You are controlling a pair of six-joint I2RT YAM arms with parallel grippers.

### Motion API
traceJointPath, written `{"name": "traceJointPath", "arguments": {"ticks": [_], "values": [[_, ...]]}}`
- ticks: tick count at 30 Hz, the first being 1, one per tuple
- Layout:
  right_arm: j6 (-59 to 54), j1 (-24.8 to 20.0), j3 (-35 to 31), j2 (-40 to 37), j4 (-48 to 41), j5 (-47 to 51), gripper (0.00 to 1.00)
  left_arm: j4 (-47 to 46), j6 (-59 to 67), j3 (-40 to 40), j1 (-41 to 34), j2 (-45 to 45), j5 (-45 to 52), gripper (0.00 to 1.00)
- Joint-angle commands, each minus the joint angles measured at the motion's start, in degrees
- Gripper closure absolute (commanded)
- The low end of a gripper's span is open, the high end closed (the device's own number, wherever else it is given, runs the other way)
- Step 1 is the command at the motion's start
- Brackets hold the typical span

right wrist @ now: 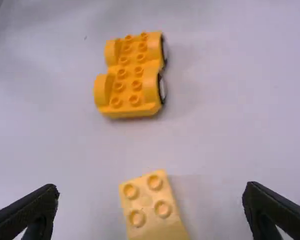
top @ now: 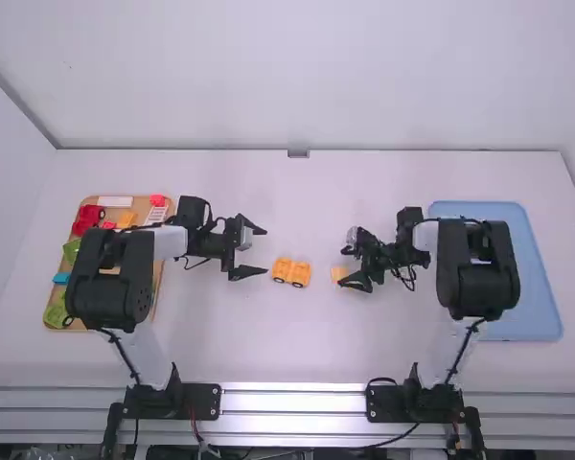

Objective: Assemble lego blocks to make yellow taxi

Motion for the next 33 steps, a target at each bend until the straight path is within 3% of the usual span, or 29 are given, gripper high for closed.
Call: {"name": "traceJointPath", "arguments": {"ticks": [1, 3, 11, 13, 18, 23, 25, 30, 33], "values": [[-10.5, -0.3, 1.2, 2.8, -1.2, -2.4, 0.11, -0.1, 1.6, -0.4, -1.6, 0.5, 3.3, 0.01], [-12.2, -0.4, 2.2, 5.4, -1.7, -2.3, 0.22, -0.1, 1.6, -0.4, -2.9, 0.5, 3.1, 0.01], [-14.8, -0.4, 2.3, 8.4, 0.5, -2.2, 0.4, 1.3, 1.0, -0.4, -6.2, 0.5, 3.0, 0.01], [-18.6, -0.4, 2.2, 8.8, -0.2, -2.4, 0.51, 1.4, 0.9, -0.4, -7.5, 0.5, 0.5, 0.01], [-18.1, -0.2, 2.2, 8.8, 0.4, -2.4, 0.66, 0.8, -1.4, -0.4, -8.9, 0.7, -3.9, 0.01], [-18.5, 0.8, 2.4, 8.8, 0.3, -3.0, 0.69, 1.8, -1.4, -0.4, -10.0, 2.6, -6.7, 0.01], [-18.0, 0.7, 3.8, 8.7, -1.9, -5.1, 0.7, 3.3, -1.3, -0.4, -9.8, 4.5, -7.1, 0.01], [-26.9, 1.2, 10.8, 6.4, -21.2, -6.8, 0.74, 6.7, -0.5, -0.4, -10.3, 7.7, -5.7, 0.01], [-30.7, 2.9, 14.0, 6.2, -27.1, -7.0, 0.76, 7.0, -0.5, -0.4, -10.9, 7.7, -8.0, 0.01]]}}
